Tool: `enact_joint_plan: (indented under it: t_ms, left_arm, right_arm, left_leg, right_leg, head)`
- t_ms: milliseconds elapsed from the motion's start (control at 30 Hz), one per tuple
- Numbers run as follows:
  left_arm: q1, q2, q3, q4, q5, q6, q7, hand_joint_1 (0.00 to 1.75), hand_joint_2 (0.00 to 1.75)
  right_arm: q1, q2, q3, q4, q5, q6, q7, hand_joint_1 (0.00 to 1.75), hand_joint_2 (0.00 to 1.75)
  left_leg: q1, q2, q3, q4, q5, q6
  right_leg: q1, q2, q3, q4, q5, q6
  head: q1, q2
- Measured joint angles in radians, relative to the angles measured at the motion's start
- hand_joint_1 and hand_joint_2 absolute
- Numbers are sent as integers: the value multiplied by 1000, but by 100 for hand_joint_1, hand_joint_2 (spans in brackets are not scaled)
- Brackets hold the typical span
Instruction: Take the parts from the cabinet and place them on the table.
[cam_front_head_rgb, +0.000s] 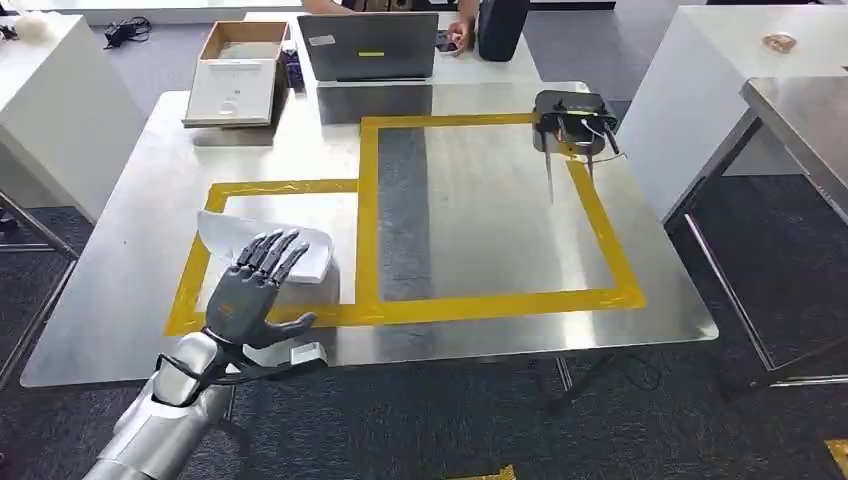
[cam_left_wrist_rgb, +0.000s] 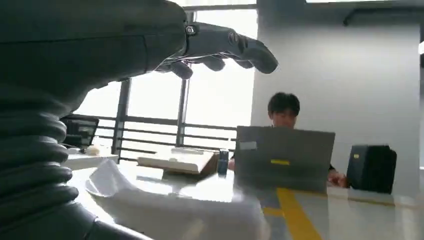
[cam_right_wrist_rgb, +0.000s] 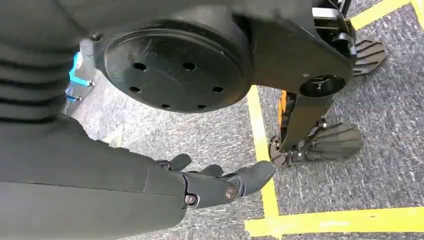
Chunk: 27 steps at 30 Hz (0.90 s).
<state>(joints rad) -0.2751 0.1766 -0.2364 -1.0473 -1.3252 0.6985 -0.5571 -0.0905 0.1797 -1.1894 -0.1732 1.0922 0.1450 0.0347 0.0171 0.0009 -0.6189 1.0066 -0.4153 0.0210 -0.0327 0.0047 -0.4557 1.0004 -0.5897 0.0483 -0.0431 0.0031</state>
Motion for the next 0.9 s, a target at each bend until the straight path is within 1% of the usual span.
enact_joint_plan:
  t_ms: [33,67,100,133,167,200,233,267,300,333,367,400,433,467,500,533,567,600,633,667,700,733,767,800,833,867,900]
  left_arm:
    - [16,-6,32,-51,12,0,-26,0,0]
    - [34,-17,62,-94,25,0,-52,0,0]
    - [50,-33,91,-138,41,0,-81,0,0]
    - [64,-47,119,-180,56,0,-109,0,0]
    - [74,-59,143,-216,70,0,-125,0,0]
    - [87,-75,163,-262,91,0,-130,0,0]
    - [99,-87,179,-310,111,0,-135,0,0]
    - [107,-98,192,-357,127,0,-136,0,0]
    - [116,-109,203,-408,137,0,-137,0,0]
    - [123,-116,210,-446,143,0,-138,0,0]
    - [127,-122,217,-485,146,0,-140,0,0]
    - [137,-130,223,-524,147,0,-140,0,0]
    - [149,-138,228,-569,148,0,-140,0,0]
    - [159,-140,231,-598,149,0,-140,0,0]
    - [170,-141,235,-633,153,0,-140,0,0]
    - [177,-141,236,-657,154,0,-139,0,0]
    - [180,-142,236,-691,154,0,-140,0,0]
    - [187,-143,236,-714,154,0,-140,0,0]
    - [197,-144,236,-737,151,0,-140,0,0]
    - [207,-145,235,-754,145,0,-140,0,0]
    - [214,-146,234,-777,133,0,-140,0,0]
    - [218,-147,233,-799,120,0,-140,0,0]
    - [220,-148,231,-819,111,0,-140,0,0]
    - [219,-149,225,-842,104,0,-140,0,0]
    - [219,-149,219,-859,103,0,-140,0,0]
    - [223,-150,216,-871,104,0,-140,0,0]
    - [222,-150,214,-881,105,0,-140,0,0]
  right_arm:
    - [0,0,0,0,0,0,-1,0,0]
    - [0,0,0,0,-3,-2,-2,0,0]
    - [1,0,0,0,-3,-3,-5,0,0]
    - [2,0,0,0,-5,-6,-5,0,0]
    - [3,-1,0,0,-6,-6,-5,0,0]
    - [2,-1,0,0,-6,-7,-5,0,0]
    - [2,-1,0,0,-6,-7,-6,0,0]
    - [0,-2,0,0,-7,-8,-7,0,0]
    - [-1,-2,0,0,-8,-8,-6,0,0]
    - [0,-2,0,0,-9,-9,-5,0,0]
    - [0,-2,-1,0,-11,-9,-4,0,0]
    - [-1,-2,-1,0,-12,-9,-3,0,0]
    - [-1,-3,-1,0,-12,-12,-2,0,0]
    - [-1,-3,-2,0,-12,-11,-2,0,0]
    - [-1,-3,-2,0,-11,-12,-2,0,0]
    - [-1,-3,-2,0,-11,-12,-2,0,0]
    - [0,-3,-2,0,-11,-12,-2,0,0]
    - [0,-3,-2,0,-10,-11,-2,0,0]
    - [0,-3,-2,0,-10,-11,-1,0,0]
    - [1,-3,-2,0,-10,-11,0,0,0]
    - [1,-3,-2,0,-10,-11,-1,0,0]
    - [1,-4,-2,0,-11,-11,-1,0,0]
    - [0,-4,-2,0,-11,-11,-2,0,0]
    - [-2,-4,-3,0,-12,-11,-2,0,0]
    - [-2,-4,-3,0,-12,-11,-2,0,0]
    - [-1,-4,-3,0,-12,-11,-2,0,0]
    - [-2,-4,-3,0,-12,-12,-2,0,0]
  left_leg:
    - [0,2,-1,0,2,2]
    - [-1,4,-3,1,2,2]
    - [-2,5,-5,2,2,2]
    - [-3,5,-8,4,2,2]
    - [-2,5,-11,8,4,-1]
    - [0,4,-15,13,5,-4]
    - [3,4,-20,19,6,-10]
    - [6,3,-27,28,6,-18]
    - [4,1,-31,33,9,-28]
    - [2,-1,-34,35,12,-37]
    - [0,-2,-35,39,16,-46]
    - [-1,-4,-36,32,24,-56]
    - [3,-4,-38,27,31,-65]
    - [8,-4,-44,30,28,-71]
    - [8,-2,-57,56,-15,-74]
    - [8,-2,-73,107,-71,-74]
    - [7,-3,-95,181,-126,-77]
    - [7,-3,-118,263,-172,-79]
    - [6,-3,-128,328,-196,-80]
    - [6,-3,-117,342,-189,-78]
    - [6,-3,-82,314,-162,-74]
    - [5,-3,-30,247,-129,-69]
    - [3,-3,36,154,-106,-63]
    - [-1,-3,105,51,-117,-52]
    - [-8,-3,129,16,-127,-52]
    - [-11,-4,120,21,-117,-49]
    - [-14,-5,112,16,-118,-44]
  right_leg:
    - [3,0,-40,76,-48,-3]
    - [4,0,-86,170,-93,-3]
    - [4,0,-123,246,-120,-3]
    - [4,0,-147,289,-122,-2]
    - [3,0,-147,284,-100,-3]
    - [1,0,-127,234,-57,-3]
    - [-1,0,-90,148,-7,-3]
    - [-4,-1,-43,52,31,-1]
    - [-1,0,-32,33,18,-6]
    - [5,6,-46,48,49,-17]
    - [4,5,-52,37,35,-28]
    - [7,5,-59,45,37,-37]
    - [7,5,-64,44,43,-48]
    - [4,1,-71,39,54,-60]
    - [5,-1,-79,39,63,-69]
    - [6,-2,-89,39,71,-76]
    - [8,-3,-99,39,79,-78]
    - [11,-5,-113,40,89,-80]
    - [14,-6,-127,40,99,-80]
    - [15,-6,-138,41,107,-79]
    - [17,-6,-148,41,115,-78]
    - [18,-7,-152,42,122,-77]
    - [18,-6,-158,43,128,-74]
    - [17,-6,-161,43,135,-69]
    - [20,-4,-166,43,142,-60]
    - [18,-5,-163,39,149,-53]
    - [15,-5,-163,37,156,-46]
  head:
    - [2,0]
    - [2,0]
    - [2,0]
    - [2,0]
    - [3,0]
    - [3,0]
    - [3,0]
    - [3,0]
    - [5,0]
    - [5,0]
    - [5,0]
    - [3,0]
    - [5,0]
    - [5,0]
    - [3,0]
    - [2,0]
    - [1,0]
    - [1,0]
    - [1,0]
    - [1,0]
    - [1,0]
    - [1,0]
    - [1,0]
    - [1,0]
    - [2,0]
    - [1,0]
    - [-2,0]
